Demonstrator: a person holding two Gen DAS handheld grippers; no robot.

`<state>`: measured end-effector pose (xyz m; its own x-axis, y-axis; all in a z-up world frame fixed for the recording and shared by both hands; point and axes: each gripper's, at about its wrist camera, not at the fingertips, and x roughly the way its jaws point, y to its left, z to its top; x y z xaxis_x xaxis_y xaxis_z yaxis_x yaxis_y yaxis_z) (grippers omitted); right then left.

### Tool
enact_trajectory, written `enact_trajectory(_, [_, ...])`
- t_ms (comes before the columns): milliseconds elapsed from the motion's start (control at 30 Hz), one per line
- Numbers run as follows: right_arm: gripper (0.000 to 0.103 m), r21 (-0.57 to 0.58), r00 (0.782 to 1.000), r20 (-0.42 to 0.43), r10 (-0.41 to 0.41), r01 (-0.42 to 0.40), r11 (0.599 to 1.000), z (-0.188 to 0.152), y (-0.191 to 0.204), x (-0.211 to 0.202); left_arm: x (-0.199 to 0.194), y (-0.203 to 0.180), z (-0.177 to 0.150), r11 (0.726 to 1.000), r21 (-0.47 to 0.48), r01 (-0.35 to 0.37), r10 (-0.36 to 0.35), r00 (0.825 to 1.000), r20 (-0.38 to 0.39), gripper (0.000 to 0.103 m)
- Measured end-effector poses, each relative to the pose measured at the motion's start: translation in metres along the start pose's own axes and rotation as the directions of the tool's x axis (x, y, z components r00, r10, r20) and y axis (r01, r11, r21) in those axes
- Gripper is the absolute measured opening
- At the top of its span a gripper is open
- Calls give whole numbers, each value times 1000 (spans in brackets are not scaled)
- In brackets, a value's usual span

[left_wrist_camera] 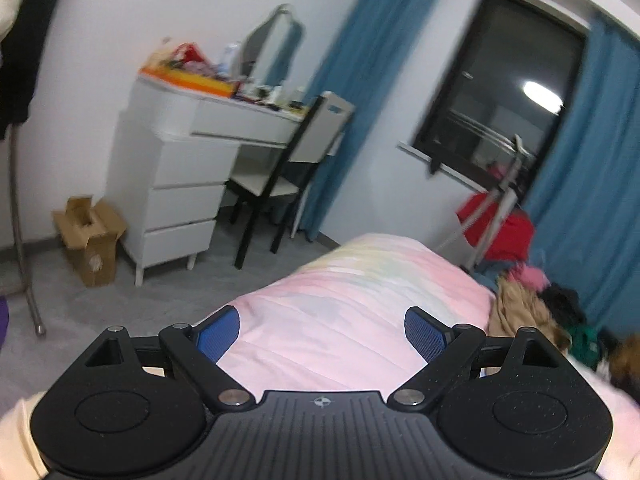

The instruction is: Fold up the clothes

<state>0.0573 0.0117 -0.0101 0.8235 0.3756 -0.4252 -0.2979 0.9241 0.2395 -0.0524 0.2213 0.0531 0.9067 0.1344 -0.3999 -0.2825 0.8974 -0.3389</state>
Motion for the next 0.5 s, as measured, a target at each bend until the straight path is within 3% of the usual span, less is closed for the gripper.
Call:
enact_trajectory(167, [6, 115, 991, 135, -19, 3, 993, 8, -38, -83, -8, -33, -12, 990, 103, 93, -92, 996, -11, 91])
enact_trajectory(267, [6, 215, 990, 122, -65, 37, 976, -3, -67, -119, -13, -56, -26, 967, 184, 176, -168, 984, -61, 91])
enact_trajectory(333, [6, 271, 992, 95, -87, 59, 961, -13, -83, -136, -16, -71, -39, 940, 233, 249, -228, 967, -112, 91])
enact_trajectory(400, [6, 324, 993, 59, -103, 78, 943, -22, -100, -145, -17, -89, -53, 892, 286, 349, -303, 933, -194, 91])
enact_trajectory(500, [6, 382, 994, 16, -105, 91, 920, -33, -117, -154, -19, -116, -79, 775, 366, 515, -398, 848, -351, 91])
